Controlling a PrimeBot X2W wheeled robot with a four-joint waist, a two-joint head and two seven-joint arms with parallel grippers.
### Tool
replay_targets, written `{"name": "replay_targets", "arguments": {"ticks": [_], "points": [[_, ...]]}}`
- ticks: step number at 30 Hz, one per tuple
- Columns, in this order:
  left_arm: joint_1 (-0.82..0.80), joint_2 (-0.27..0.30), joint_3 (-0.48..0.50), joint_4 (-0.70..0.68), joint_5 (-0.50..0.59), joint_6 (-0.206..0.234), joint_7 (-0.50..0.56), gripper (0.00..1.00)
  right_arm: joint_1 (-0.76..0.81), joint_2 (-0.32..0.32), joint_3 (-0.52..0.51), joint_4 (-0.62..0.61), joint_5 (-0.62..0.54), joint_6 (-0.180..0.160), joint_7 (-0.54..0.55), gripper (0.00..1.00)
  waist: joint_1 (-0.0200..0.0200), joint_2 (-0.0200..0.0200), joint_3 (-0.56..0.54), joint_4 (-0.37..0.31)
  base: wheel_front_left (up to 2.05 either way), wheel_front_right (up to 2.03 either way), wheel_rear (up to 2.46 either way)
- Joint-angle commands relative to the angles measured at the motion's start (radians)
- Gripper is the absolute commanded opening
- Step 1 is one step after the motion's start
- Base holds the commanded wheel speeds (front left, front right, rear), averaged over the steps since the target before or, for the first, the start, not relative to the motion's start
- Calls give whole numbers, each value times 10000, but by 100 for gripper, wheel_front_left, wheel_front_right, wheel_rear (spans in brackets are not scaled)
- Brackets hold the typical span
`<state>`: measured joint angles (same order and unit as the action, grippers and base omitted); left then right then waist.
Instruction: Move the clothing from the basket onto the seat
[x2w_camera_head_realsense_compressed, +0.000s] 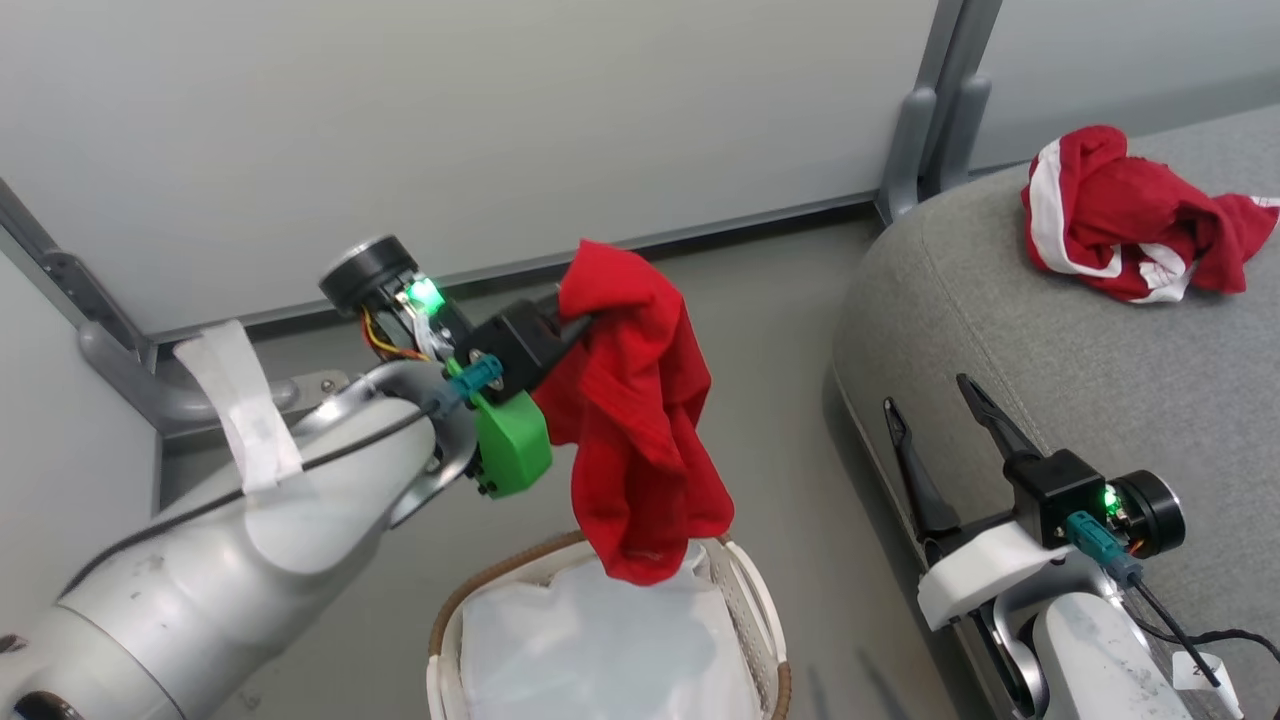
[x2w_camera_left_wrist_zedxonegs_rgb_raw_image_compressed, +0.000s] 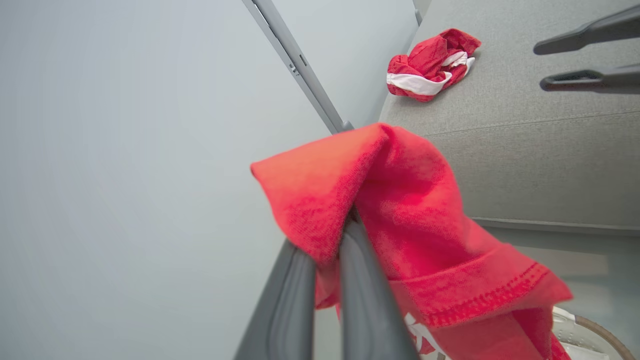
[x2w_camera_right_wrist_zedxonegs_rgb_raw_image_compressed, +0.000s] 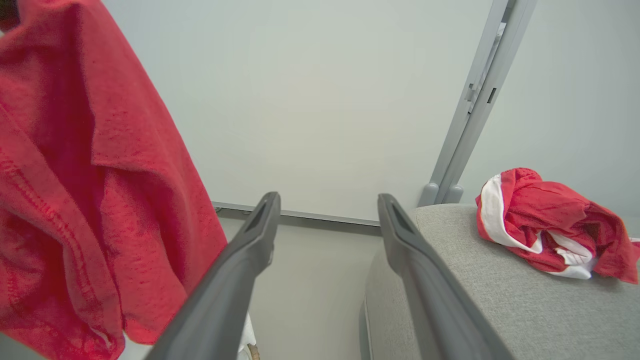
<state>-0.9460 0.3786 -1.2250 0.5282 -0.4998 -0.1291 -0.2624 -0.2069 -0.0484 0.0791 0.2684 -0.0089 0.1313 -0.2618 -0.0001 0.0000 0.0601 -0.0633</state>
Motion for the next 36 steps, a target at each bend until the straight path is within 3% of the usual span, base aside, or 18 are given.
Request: {"name": "replay_targets", "arguments": {"ticks": [1, 11, 22, 36], "points": [[-318, 130, 136, -111, -125, -25, -23, 0, 180, -40, 76, 51, -15, -11, -49, 100, 1, 0, -825, 218, 0, 0, 0], [-1618, 519, 658, -377, -247, -22, 2, 0, -400, -35, 950, 220, -10, -11, -49, 100, 1, 0, -939, 154, 0, 0, 0], [-2526, 121, 554, -530, -91, -22, -19, 0, -865, -38, 2760, 1506, -254, -11, -49, 100, 1, 0, -1011, 548, 0, 0, 0], [-2476, -112, 127, -1909, -153, 36, 60, 0, -2379, -38, 2772, 1051, -186, -11, -49, 100, 1, 0, -980, 1073, 0, 0, 0]]}}
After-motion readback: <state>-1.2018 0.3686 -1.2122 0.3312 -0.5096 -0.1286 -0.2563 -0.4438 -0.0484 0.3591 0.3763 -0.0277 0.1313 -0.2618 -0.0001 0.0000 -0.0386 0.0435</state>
